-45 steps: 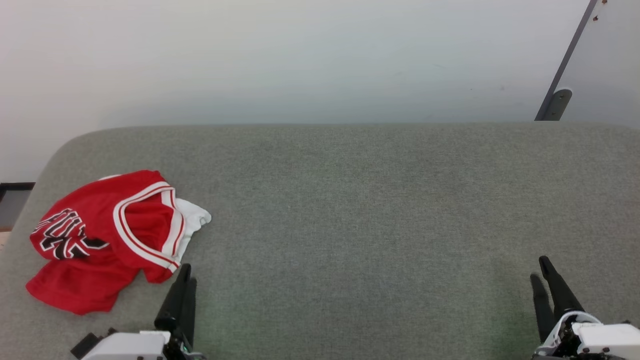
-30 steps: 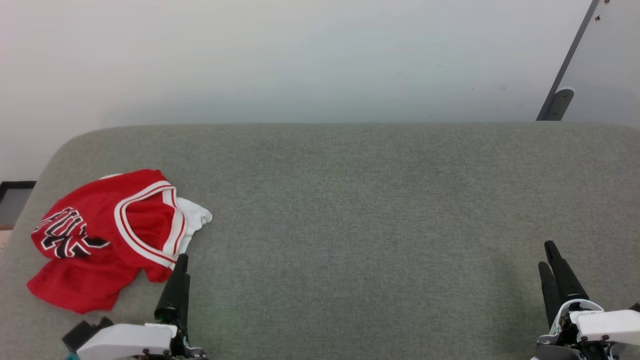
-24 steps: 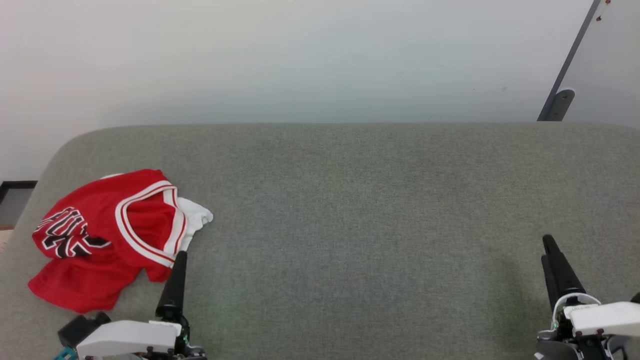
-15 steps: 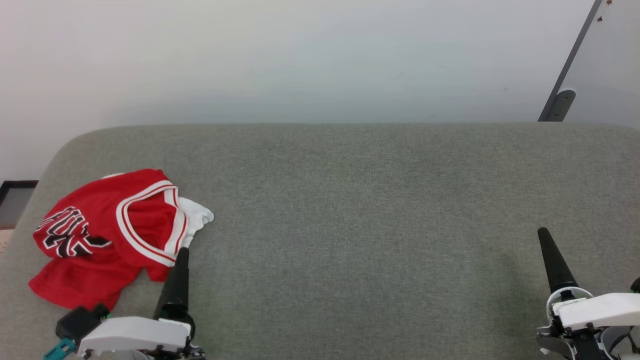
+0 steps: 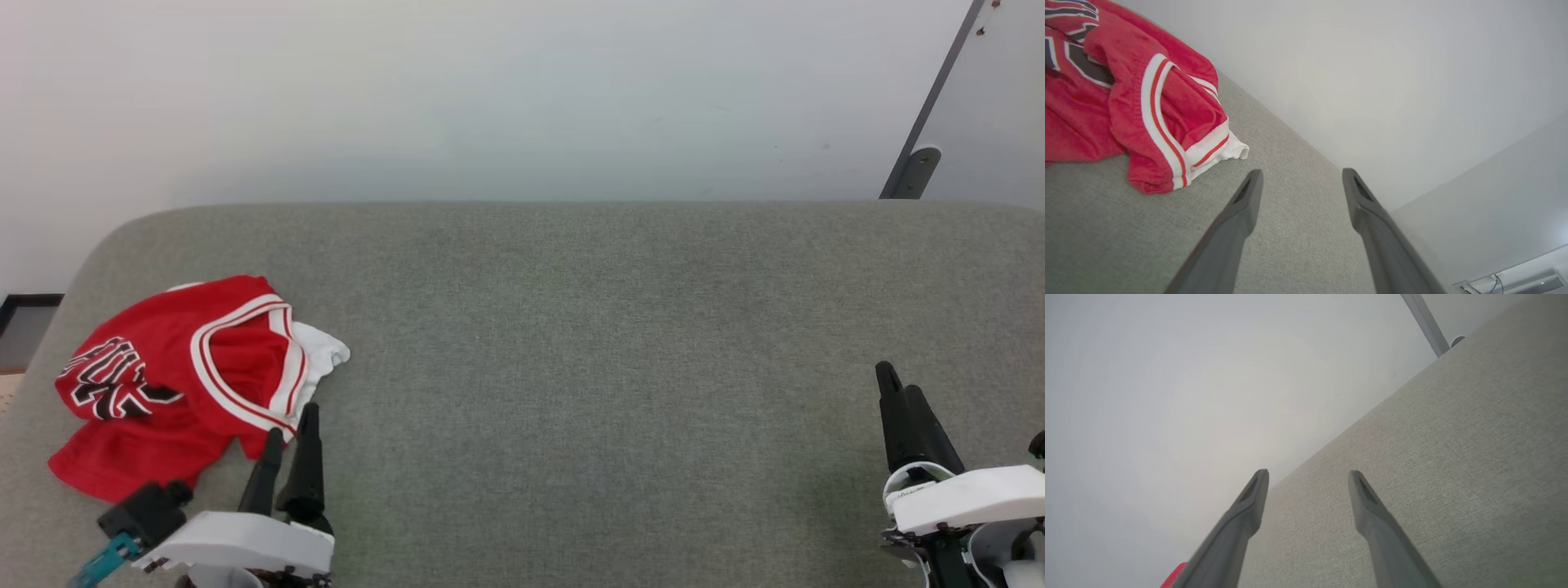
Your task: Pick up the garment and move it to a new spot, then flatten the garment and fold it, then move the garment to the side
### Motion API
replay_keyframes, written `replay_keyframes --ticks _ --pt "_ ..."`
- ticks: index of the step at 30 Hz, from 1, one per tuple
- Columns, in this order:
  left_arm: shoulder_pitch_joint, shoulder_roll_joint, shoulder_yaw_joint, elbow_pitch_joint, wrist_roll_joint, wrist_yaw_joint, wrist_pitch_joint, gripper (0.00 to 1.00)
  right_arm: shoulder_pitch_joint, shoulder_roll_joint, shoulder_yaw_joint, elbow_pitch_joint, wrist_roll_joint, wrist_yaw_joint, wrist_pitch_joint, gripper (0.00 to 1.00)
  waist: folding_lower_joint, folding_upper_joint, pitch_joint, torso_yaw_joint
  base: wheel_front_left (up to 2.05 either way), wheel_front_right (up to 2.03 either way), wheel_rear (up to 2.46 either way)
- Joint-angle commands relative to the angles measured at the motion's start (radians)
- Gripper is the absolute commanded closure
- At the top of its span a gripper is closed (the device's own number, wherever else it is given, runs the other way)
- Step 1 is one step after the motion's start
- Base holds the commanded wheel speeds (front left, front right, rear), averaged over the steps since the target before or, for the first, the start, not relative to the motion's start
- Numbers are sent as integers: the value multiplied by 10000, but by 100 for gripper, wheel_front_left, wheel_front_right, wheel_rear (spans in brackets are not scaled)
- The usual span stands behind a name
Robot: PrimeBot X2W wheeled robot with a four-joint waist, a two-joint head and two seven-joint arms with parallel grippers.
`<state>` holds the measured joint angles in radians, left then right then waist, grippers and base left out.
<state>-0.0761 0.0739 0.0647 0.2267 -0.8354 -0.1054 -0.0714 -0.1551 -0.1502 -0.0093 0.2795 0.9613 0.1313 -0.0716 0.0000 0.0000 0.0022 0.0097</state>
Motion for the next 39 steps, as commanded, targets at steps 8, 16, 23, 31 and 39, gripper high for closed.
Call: replay_keyframes --ticks 8,16,23,31,39 --pt "-49 242 -316 -189 1699 255 -331 0 -374 -184 11 -114 -1979 -4 -329 0 0 0 23 19 0 0 0" --pt "3 417 -616 -212 2843 557 -567 0 -435 -195 -15 -86 -3440 -5 -564 0 0 0 27 47 0 0 0" --pt "-4 516 -837 -259 3498 723 -737 0 -444 -135 -116 -49 -4240 -5 -728 0 0 0 32 80 0 0 0" --pt "42 627 -1029 -318 4230 889 -939 0 -428 -177 -124 -57 -5105 -6 -933 0 0 0 29 96 0 0 0" --pt "44 702 -1161 -284 4923 967 -1140 0 -484 -165 -201 33 -5674 -7 -1134 0 0 0 18 104 0 0 0"
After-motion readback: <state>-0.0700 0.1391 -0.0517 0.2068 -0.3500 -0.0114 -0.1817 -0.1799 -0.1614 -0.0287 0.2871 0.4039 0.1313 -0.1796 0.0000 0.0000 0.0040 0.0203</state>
